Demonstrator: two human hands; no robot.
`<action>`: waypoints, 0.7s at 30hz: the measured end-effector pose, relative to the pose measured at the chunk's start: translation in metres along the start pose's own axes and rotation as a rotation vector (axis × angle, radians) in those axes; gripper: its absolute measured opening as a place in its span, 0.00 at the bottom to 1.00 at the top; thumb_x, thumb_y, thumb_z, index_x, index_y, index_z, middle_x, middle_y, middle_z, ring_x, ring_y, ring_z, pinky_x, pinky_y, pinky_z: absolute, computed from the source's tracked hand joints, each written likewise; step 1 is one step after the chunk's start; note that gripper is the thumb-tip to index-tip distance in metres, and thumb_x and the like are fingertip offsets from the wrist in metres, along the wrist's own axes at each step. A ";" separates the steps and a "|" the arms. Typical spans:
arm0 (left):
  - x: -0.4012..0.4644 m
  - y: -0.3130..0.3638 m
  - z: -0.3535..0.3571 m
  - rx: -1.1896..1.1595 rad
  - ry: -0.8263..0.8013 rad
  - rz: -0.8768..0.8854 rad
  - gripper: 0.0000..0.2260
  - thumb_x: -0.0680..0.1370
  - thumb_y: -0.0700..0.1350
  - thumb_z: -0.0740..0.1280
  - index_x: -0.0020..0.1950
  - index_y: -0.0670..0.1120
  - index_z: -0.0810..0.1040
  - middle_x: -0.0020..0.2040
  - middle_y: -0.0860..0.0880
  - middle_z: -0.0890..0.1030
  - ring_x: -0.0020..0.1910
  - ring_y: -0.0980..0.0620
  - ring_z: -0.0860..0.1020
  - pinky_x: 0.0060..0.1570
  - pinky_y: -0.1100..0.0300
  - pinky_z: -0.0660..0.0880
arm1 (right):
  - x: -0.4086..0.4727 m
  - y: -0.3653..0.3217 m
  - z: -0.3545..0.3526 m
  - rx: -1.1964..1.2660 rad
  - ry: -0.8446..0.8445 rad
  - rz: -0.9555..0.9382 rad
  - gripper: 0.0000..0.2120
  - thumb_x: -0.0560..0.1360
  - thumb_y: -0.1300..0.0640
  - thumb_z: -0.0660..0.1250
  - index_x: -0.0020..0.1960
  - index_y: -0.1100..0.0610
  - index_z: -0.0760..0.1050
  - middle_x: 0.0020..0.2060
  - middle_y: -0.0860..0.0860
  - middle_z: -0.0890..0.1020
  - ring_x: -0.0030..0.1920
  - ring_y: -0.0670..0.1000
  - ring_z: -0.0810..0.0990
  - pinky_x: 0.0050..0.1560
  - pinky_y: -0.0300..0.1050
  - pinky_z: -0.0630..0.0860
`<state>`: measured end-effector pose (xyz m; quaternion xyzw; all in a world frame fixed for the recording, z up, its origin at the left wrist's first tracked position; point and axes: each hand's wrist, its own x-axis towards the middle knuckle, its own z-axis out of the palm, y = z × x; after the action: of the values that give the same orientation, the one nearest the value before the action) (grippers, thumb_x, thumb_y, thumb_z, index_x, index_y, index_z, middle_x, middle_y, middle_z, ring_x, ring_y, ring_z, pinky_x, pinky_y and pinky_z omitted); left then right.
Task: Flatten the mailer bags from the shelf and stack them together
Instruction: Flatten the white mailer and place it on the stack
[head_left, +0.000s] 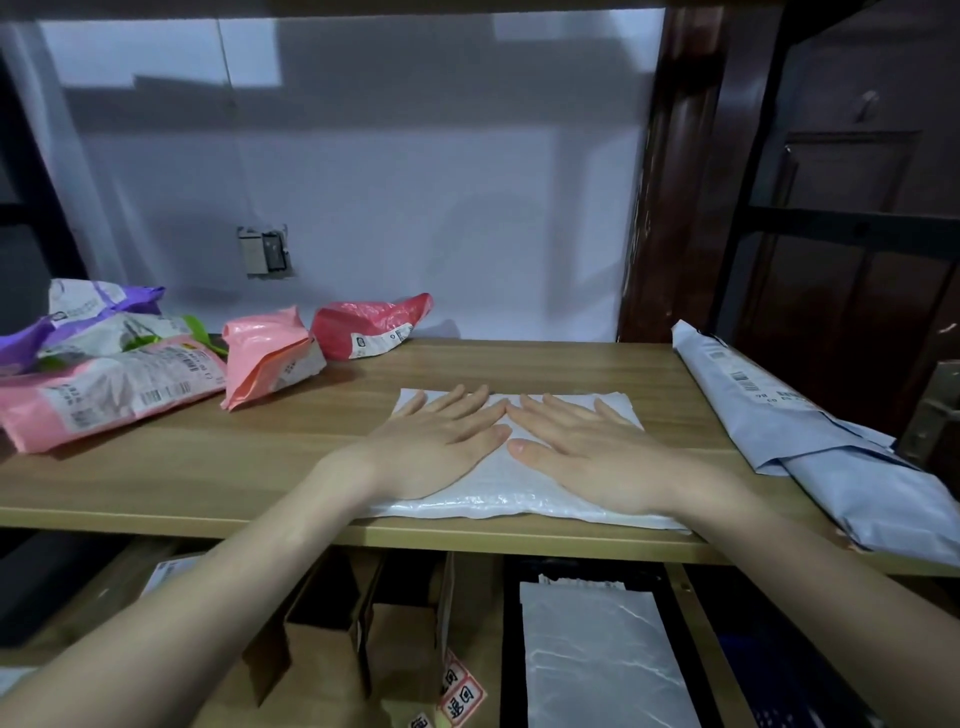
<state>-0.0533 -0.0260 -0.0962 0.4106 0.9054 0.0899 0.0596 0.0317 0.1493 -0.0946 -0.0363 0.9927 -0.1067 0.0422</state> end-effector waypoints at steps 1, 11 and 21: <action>-0.001 0.001 0.000 -0.006 -0.006 -0.001 0.23 0.81 0.60 0.43 0.76 0.60 0.45 0.77 0.59 0.42 0.76 0.61 0.39 0.72 0.57 0.35 | -0.001 0.000 0.000 -0.005 -0.009 0.002 0.29 0.77 0.34 0.40 0.75 0.40 0.40 0.75 0.38 0.41 0.74 0.39 0.37 0.74 0.48 0.33; -0.004 0.005 -0.003 -0.032 0.000 -0.015 0.25 0.81 0.61 0.47 0.77 0.58 0.46 0.78 0.58 0.43 0.76 0.59 0.41 0.73 0.53 0.38 | -0.002 -0.004 -0.003 -0.036 -0.026 0.008 0.31 0.76 0.33 0.41 0.76 0.41 0.40 0.76 0.39 0.41 0.75 0.40 0.37 0.74 0.48 0.35; -0.019 0.009 0.000 -0.062 0.543 0.137 0.17 0.80 0.58 0.56 0.64 0.52 0.72 0.59 0.56 0.73 0.61 0.55 0.71 0.59 0.55 0.67 | -0.010 -0.008 -0.001 0.042 0.083 0.006 0.28 0.77 0.36 0.47 0.75 0.42 0.52 0.77 0.42 0.50 0.76 0.42 0.44 0.75 0.50 0.40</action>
<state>-0.0344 -0.0344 -0.0938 0.4297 0.8553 0.2280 -0.1786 0.0425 0.1423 -0.0908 -0.0278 0.9913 -0.1290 0.0019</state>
